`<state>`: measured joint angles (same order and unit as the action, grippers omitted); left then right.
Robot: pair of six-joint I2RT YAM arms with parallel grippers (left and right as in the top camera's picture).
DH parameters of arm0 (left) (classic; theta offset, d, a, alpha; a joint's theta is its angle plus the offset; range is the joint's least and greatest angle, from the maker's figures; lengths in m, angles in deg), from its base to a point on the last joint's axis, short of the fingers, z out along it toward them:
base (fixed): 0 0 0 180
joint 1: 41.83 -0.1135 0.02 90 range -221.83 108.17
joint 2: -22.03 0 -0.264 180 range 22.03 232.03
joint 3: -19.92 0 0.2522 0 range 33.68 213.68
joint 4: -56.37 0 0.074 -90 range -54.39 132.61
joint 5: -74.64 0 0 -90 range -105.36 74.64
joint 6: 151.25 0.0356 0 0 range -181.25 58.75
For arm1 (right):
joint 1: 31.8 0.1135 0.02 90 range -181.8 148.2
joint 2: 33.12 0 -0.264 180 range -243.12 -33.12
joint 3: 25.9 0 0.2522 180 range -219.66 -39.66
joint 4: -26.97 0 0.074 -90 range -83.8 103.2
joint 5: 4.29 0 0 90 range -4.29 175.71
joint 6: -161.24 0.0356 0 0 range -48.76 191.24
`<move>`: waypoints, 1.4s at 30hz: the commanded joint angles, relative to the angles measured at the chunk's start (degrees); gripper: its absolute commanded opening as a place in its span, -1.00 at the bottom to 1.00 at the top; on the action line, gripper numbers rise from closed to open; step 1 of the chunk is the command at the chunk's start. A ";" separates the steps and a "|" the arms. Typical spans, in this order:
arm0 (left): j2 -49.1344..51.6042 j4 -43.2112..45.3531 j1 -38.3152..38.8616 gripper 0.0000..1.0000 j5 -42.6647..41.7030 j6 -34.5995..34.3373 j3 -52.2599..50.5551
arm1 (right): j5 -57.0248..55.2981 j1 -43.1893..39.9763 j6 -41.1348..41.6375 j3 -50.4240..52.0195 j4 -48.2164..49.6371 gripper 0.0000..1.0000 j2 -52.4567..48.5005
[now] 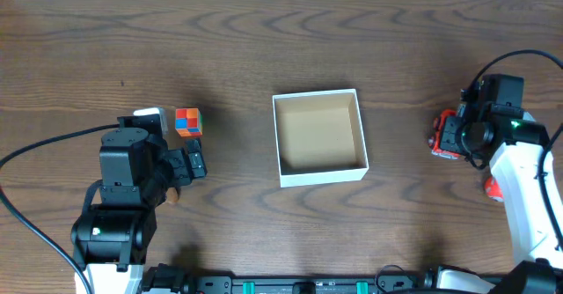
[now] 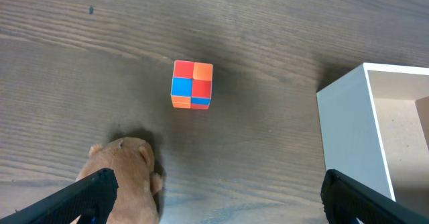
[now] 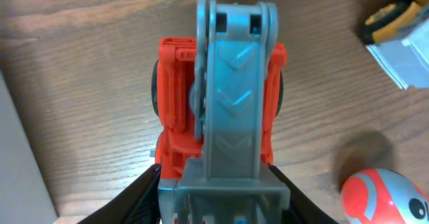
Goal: Pack container
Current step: 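Carry the truck into the white box and open the right gripper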
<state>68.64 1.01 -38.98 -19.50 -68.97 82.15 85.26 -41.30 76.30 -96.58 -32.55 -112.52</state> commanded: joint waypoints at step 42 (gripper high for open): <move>0.13 0.00 0.07 0.96 -0.17 -0.55 1.27 | -8.31 42.03 20.22 -12.52 5.07 -0.97 -15.34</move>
<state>68.64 0.99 -38.98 -19.50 -68.97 82.15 78.09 0.04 94.71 -108.08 -27.66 -126.05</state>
